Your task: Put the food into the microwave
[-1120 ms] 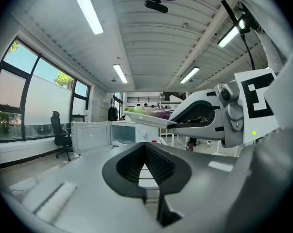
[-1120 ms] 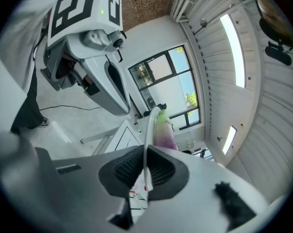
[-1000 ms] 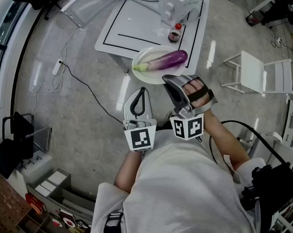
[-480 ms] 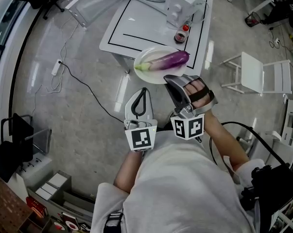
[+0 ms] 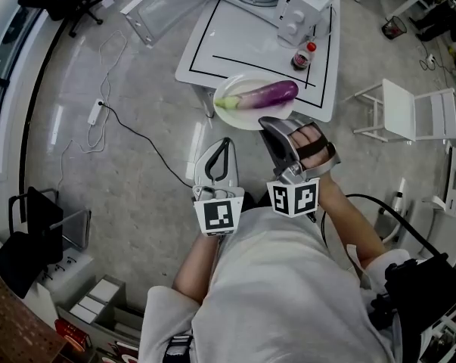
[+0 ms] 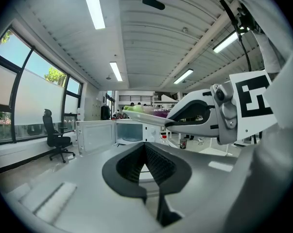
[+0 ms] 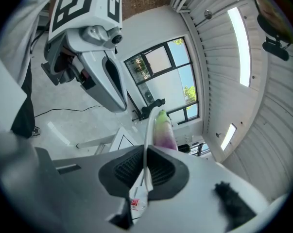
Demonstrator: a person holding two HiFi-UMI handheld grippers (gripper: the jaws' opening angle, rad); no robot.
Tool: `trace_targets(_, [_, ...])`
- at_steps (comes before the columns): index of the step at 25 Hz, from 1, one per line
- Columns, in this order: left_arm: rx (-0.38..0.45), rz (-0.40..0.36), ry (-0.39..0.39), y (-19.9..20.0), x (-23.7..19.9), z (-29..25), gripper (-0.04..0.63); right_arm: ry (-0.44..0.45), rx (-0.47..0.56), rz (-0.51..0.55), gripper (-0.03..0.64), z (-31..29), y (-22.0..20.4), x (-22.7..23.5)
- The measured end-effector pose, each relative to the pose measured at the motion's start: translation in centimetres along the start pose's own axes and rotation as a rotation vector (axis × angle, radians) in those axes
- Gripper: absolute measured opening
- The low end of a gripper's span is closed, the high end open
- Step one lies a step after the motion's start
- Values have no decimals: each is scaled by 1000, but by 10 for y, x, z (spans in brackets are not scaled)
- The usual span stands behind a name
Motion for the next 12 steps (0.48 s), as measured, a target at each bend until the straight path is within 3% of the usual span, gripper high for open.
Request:
trace_targets(6, [7, 22, -19, -7, -16, 1, 8, 10, -21, -6, 26, -20, 14, -1])
trace_targets(12, [-26, 39, -44, -17, -31, -21, 8, 7, -56, -11, 26, -55, 3, 14])
Point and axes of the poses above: the fingertips, and each gripper's own axes: z backward along the fingers, x to its right, y out of its top, the point moved 3 cm from there along z, backward along the fingers, and after that the axes turned 11 degrees about -z, right-handed, at the moved point
